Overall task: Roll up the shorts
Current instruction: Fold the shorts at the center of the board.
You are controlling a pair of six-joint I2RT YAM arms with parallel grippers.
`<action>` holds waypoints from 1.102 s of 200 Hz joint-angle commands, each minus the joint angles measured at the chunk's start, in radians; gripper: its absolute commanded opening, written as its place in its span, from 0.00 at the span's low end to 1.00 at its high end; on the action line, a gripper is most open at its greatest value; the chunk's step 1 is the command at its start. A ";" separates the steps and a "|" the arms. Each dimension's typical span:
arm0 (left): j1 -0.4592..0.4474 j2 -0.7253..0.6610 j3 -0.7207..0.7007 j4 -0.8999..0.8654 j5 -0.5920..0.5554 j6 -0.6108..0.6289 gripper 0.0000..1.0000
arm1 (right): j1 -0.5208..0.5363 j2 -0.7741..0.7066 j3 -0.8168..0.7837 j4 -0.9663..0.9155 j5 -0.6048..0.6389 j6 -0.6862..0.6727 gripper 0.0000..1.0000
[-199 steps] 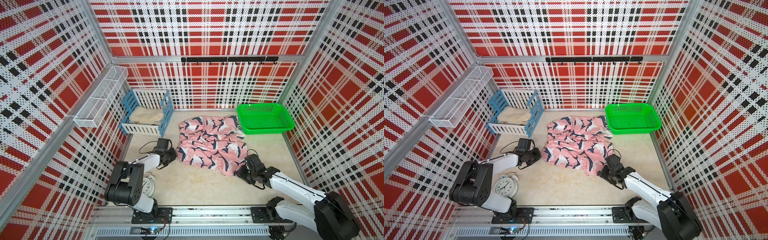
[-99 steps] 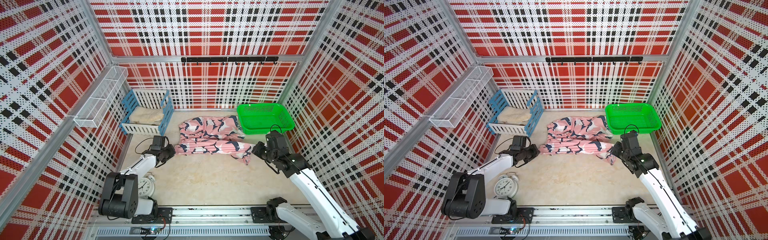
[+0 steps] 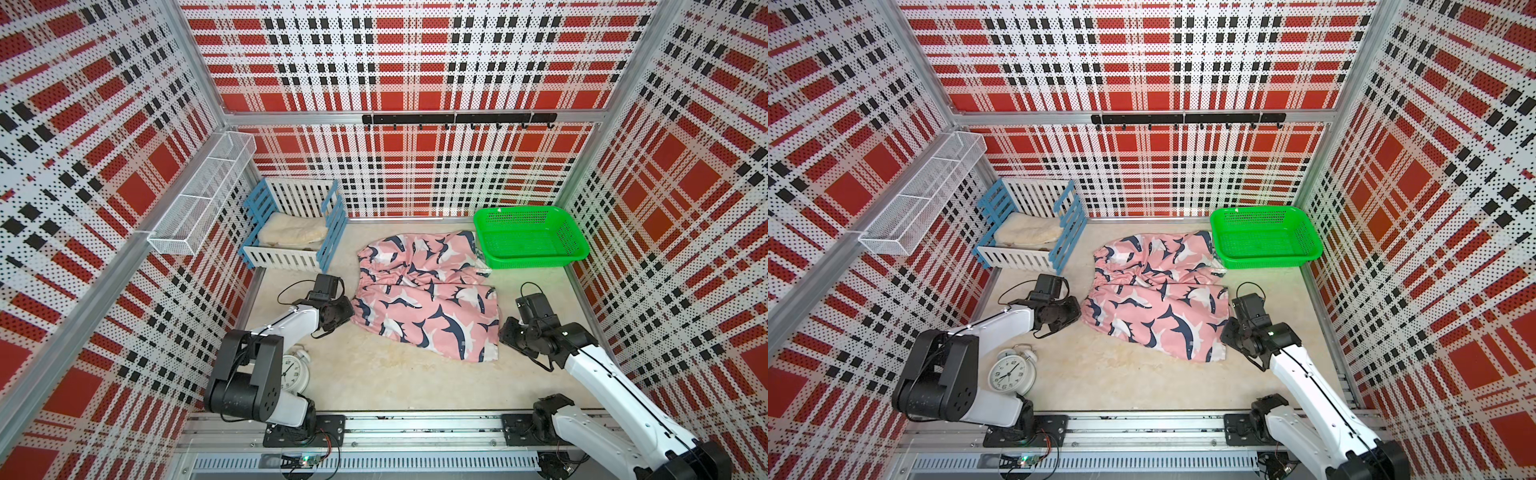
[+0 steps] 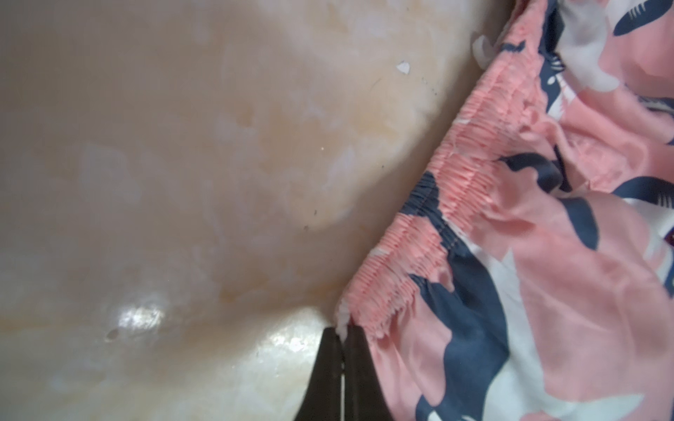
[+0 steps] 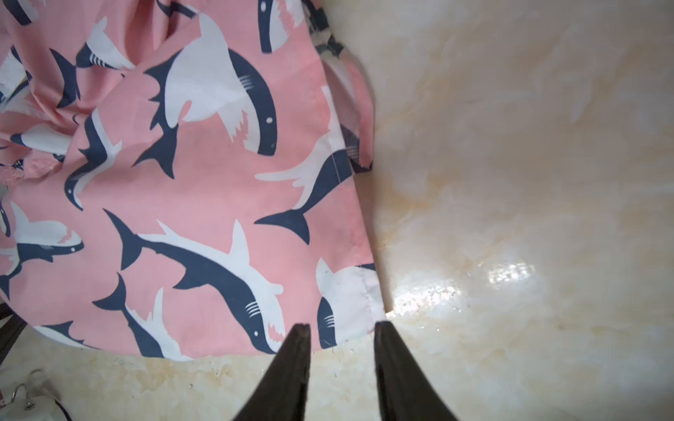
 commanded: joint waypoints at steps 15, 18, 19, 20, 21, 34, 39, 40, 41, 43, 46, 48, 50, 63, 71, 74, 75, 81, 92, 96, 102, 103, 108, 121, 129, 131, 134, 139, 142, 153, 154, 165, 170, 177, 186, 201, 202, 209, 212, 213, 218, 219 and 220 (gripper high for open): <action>0.006 0.003 0.007 -0.022 -0.029 0.017 0.00 | 0.089 0.002 -0.093 0.054 -0.005 0.103 0.39; 0.005 0.003 0.007 -0.021 -0.029 0.017 0.00 | 0.092 0.005 -0.101 0.059 -0.004 0.106 0.39; 0.006 0.003 0.007 -0.022 -0.030 0.015 0.00 | 0.092 0.006 -0.104 0.061 -0.003 0.106 0.40; 0.005 0.003 0.007 -0.021 -0.031 0.016 0.00 | 0.092 0.008 -0.107 0.063 -0.003 0.106 0.40; 0.005 0.003 0.007 -0.022 -0.030 0.016 0.00 | 0.093 0.009 -0.108 0.064 -0.003 0.106 0.40; 0.006 0.006 0.007 -0.022 -0.032 0.014 0.00 | 0.092 0.031 -0.145 0.114 -0.015 0.119 0.44; 0.005 0.008 0.007 -0.022 -0.032 0.015 0.00 | 0.093 0.041 -0.160 0.143 -0.028 0.124 0.46; 0.006 0.007 0.007 -0.021 -0.032 0.015 0.00 | 0.092 0.043 -0.163 0.149 -0.032 0.127 0.46; 0.005 0.008 0.007 -0.022 -0.032 0.015 0.00 | 0.093 0.045 -0.166 0.155 -0.035 0.127 0.47; 0.005 0.008 0.007 -0.021 -0.032 0.014 0.00 | 0.092 0.051 -0.170 0.167 -0.042 0.129 0.47; 0.006 0.010 0.007 -0.021 -0.032 0.015 0.00 | 0.094 0.058 -0.178 0.186 -0.051 0.133 0.48; 0.006 0.009 0.007 -0.022 -0.032 0.014 0.00 | 0.094 0.063 -0.183 0.198 -0.059 0.135 0.48; 0.006 0.010 0.007 -0.022 -0.032 0.014 0.00 | 0.094 0.068 -0.188 0.210 -0.065 0.137 0.48; 0.005 0.006 0.007 -0.022 -0.034 0.013 0.00 | 0.101 0.100 -0.207 0.263 -0.078 0.152 0.48; 0.005 0.004 0.007 -0.023 -0.036 0.010 0.00 | 0.102 0.116 -0.212 0.280 -0.070 0.153 0.46; 0.005 0.002 0.007 -0.023 -0.036 0.009 0.00 | 0.102 0.122 -0.213 0.284 -0.067 0.154 0.45; 0.005 0.002 0.007 -0.023 -0.035 0.009 0.00 | 0.102 0.123 -0.214 0.285 -0.066 0.155 0.44; 0.006 -0.002 0.007 -0.022 -0.036 0.008 0.00 | 0.101 0.130 -0.215 0.291 -0.059 0.153 0.39; 0.006 -0.010 0.010 -0.024 -0.036 0.008 0.00 | 0.102 0.139 -0.212 0.295 -0.048 0.149 0.20; 0.006 -0.016 0.011 -0.024 -0.036 0.007 0.00 | 0.102 0.139 -0.210 0.296 -0.045 0.149 0.11; 0.006 -0.022 0.014 -0.026 -0.034 0.005 0.00 | 0.102 0.135 -0.203 0.294 -0.040 0.147 0.00; 0.007 -0.024 0.015 -0.027 -0.034 0.005 0.00 | 0.102 0.133 -0.202 0.293 -0.040 0.148 0.00; 0.007 -0.033 0.020 -0.030 -0.032 0.005 0.00 | 0.102 0.124 -0.191 0.286 -0.029 0.149 0.00; 0.008 -0.066 0.046 -0.037 -0.026 -0.002 0.00 | 0.102 0.088 -0.128 0.252 0.011 0.143 0.00; 0.009 -0.095 0.069 -0.041 -0.017 -0.008 0.00 | 0.103 0.060 -0.074 0.233 0.053 0.131 0.00; 0.009 -0.103 0.078 -0.041 -0.015 -0.009 0.00 | 0.102 0.053 -0.057 0.227 0.064 0.128 0.00; 0.009 -0.114 0.091 -0.043 -0.012 -0.010 0.00 | 0.101 0.044 -0.031 0.217 0.081 0.122 0.00; 0.008 -0.135 0.121 -0.048 -0.007 -0.013 0.00 | 0.101 0.027 0.017 0.199 0.113 0.106 0.00; 0.007 -0.147 0.140 -0.054 -0.008 -0.014 0.00 | 0.101 0.017 0.046 0.191 0.131 0.096 0.00; 0.007 -0.190 0.223 -0.091 -0.013 -0.012 0.00 | 0.102 -0.023 0.152 0.157 0.200 0.070 0.00; 0.007 -0.193 0.231 -0.095 -0.014 -0.011 0.00 | 0.102 -0.026 0.161 0.154 0.203 0.067 0.00; 0.007 -0.235 0.322 -0.140 -0.023 -0.003 0.00 | 0.102 -0.071 0.264 0.137 0.278 0.024 0.00; 0.006 -0.256 0.361 -0.155 -0.024 0.000 0.00 | 0.102 -0.093 0.306 0.138 0.308 0.004 0.00; 0.007 -0.285 0.423 -0.174 -0.023 0.005 0.00 | 0.102 -0.127 0.364 0.148 0.340 -0.033 0.00; 0.006 -0.317 0.505 -0.197 -0.027 0.005 0.00 | 0.102 -0.169 0.433 0.165 0.387 -0.069 0.00; 0.005 -0.359 0.645 -0.229 -0.027 0.005 0.00 | 0.101 -0.216 0.548 0.209 0.437 -0.150 0.00; 0.005 -0.361 0.655 -0.230 -0.028 0.004 0.00 | 0.101 -0.217 0.556 0.212 0.440 -0.154 0.00; 0.005 -0.372 0.722 -0.237 -0.032 0.000 0.00 | 0.102 -0.220 0.608 0.231 0.454 -0.189 0.00; 0.004 -0.374 0.750 -0.239 -0.035 -0.003 0.00 | 0.103 -0.218 0.629 0.237 0.456 -0.203 0.00; 0.004 -0.375 0.760 -0.240 -0.036 -0.004 0.00 | 0.102 -0.216 0.639 0.239 0.458 -0.205 0.00; 0.004 -0.376 0.802 -0.244 -0.040 -0.008 0.00 | 0.101 -0.208 0.680 0.251 0.459 -0.231 0.00; 0.002 -0.376 0.813 -0.244 -0.041 -0.009 0.00 | 0.102 -0.206 0.687 0.255 0.460 -0.236 0.00; 0.002 -0.375 0.824 -0.245 -0.042 -0.010 0.00 | 0.103 -0.205 0.694 0.259 0.459 -0.239 0.00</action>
